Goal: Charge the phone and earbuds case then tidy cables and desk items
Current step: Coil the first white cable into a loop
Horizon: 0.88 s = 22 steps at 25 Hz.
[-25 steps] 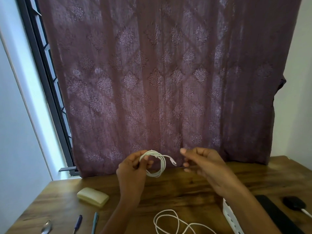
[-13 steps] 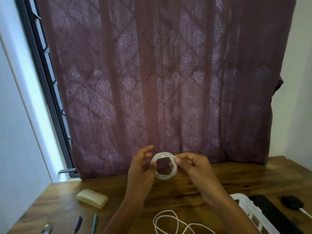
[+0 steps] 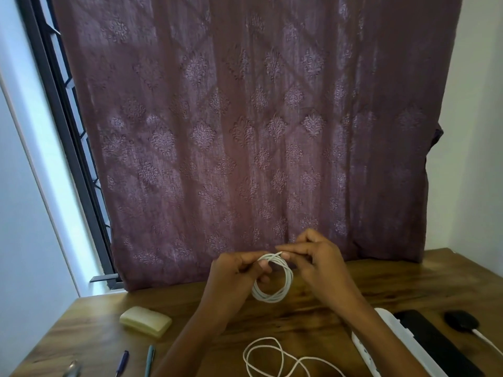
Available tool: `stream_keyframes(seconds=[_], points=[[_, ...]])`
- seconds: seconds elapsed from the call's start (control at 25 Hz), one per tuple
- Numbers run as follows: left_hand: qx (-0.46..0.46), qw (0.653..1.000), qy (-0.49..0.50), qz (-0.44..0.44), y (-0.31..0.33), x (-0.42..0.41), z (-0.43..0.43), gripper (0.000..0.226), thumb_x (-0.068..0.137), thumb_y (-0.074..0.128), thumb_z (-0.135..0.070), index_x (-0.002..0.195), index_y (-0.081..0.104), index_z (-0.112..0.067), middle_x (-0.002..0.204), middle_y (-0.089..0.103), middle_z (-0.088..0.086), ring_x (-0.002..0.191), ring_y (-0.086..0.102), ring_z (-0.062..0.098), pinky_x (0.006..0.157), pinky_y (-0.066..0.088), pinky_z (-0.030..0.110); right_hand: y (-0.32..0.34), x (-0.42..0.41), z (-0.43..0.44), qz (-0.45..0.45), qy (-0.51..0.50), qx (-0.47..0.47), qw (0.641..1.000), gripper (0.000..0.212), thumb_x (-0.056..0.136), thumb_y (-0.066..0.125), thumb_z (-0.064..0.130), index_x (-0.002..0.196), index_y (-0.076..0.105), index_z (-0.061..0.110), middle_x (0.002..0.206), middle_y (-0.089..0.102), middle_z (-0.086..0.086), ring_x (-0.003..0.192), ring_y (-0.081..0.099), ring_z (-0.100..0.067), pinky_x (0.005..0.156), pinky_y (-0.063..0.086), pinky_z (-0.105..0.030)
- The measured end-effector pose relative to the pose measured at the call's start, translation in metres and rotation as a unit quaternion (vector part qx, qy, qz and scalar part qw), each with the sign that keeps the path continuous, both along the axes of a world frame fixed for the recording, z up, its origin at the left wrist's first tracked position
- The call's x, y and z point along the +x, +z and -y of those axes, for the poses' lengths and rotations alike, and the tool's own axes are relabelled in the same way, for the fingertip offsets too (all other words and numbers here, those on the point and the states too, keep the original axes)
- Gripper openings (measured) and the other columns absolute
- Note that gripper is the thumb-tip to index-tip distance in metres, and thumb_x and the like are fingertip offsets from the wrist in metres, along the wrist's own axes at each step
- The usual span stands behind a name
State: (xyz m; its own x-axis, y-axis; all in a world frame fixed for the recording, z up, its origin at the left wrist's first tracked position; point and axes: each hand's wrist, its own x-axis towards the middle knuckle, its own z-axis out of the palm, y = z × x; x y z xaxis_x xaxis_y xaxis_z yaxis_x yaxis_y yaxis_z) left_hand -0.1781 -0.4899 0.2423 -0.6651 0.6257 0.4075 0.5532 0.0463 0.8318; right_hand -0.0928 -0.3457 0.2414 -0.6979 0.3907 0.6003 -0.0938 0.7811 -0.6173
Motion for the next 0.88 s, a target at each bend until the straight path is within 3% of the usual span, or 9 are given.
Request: stream_keyframes(seconds=[0.12,0.2,0.32,0.48,0.68,0.88], points=[[0.041,0.996,0.004,0.083,-0.001,0.006,-0.004,0.027,0.087,0.057,-0.009,0.082,0.072,-0.03,0.063,0.07,-0.005,0.06,0.062,0.004,0.062,0.049,0.014,-0.001,0.002,0.004,-0.064,-0.025,-0.151,0.986,0.012,0.073,0.075,0.008,0.075,0.073,0.02,0.066,0.064,0.015,0.061,0.06,0.005,0.057,0.043,-0.004],[0.063,0.99,0.004,0.127,-0.002,0.008,-0.006,0.02,0.088,0.056,-0.011,0.086,0.074,-0.022,0.062,0.069,-0.005,0.06,0.061,0.005,0.06,0.048,0.015,-0.008,0.001,0.007,-0.061,-0.015,-0.219,0.974,0.023,0.075,0.071,0.001,0.067,0.069,0.023,0.06,0.068,0.013,0.058,0.063,0.004,0.056,0.047,-0.006],[0.084,0.986,0.039,0.136,-0.004,0.009,-0.008,0.019,0.087,0.057,-0.013,0.089,0.074,-0.023,0.067,0.072,-0.001,0.063,0.064,0.006,0.062,0.05,0.015,-0.016,0.002,0.012,-0.043,0.039,-0.284,0.957,0.023,0.081,0.064,-0.002,0.077,0.072,0.02,0.071,0.074,0.005,0.072,0.07,-0.007,0.066,0.053,-0.016],[0.102,0.986,0.105,0.084,-0.003,0.01,-0.009,0.019,0.086,0.059,-0.014,0.086,0.072,-0.028,0.059,0.07,-0.003,0.056,0.063,-0.001,0.056,0.047,0.008,-0.011,0.006,0.015,-0.04,0.116,-0.409,0.904,0.017,0.088,0.055,0.004,0.093,0.071,0.005,0.086,0.075,-0.008,0.083,0.071,-0.018,0.076,0.057,-0.026],[0.084,0.99,0.105,0.037,-0.007,0.014,-0.013,0.02,0.086,0.06,-0.014,0.089,0.072,-0.03,0.064,0.072,-0.006,0.061,0.066,0.001,0.058,0.049,0.009,-0.008,0.012,0.01,-0.006,0.108,-0.399,0.911,0.021,0.079,0.068,0.01,0.099,0.07,0.006,0.086,0.075,-0.009,0.085,0.07,-0.019,0.074,0.057,-0.022],[0.072,0.993,0.084,0.046,-0.018,0.017,-0.02,0.024,0.085,0.061,-0.012,0.085,0.072,-0.034,0.064,0.071,-0.015,0.06,0.065,-0.004,0.059,0.047,0.007,-0.01,0.02,0.001,0.078,0.122,-0.42,0.896,0.018,0.086,0.06,0.013,0.095,0.071,0.002,0.1,0.068,-0.026,0.092,0.064,-0.034,0.086,0.049,-0.038]])
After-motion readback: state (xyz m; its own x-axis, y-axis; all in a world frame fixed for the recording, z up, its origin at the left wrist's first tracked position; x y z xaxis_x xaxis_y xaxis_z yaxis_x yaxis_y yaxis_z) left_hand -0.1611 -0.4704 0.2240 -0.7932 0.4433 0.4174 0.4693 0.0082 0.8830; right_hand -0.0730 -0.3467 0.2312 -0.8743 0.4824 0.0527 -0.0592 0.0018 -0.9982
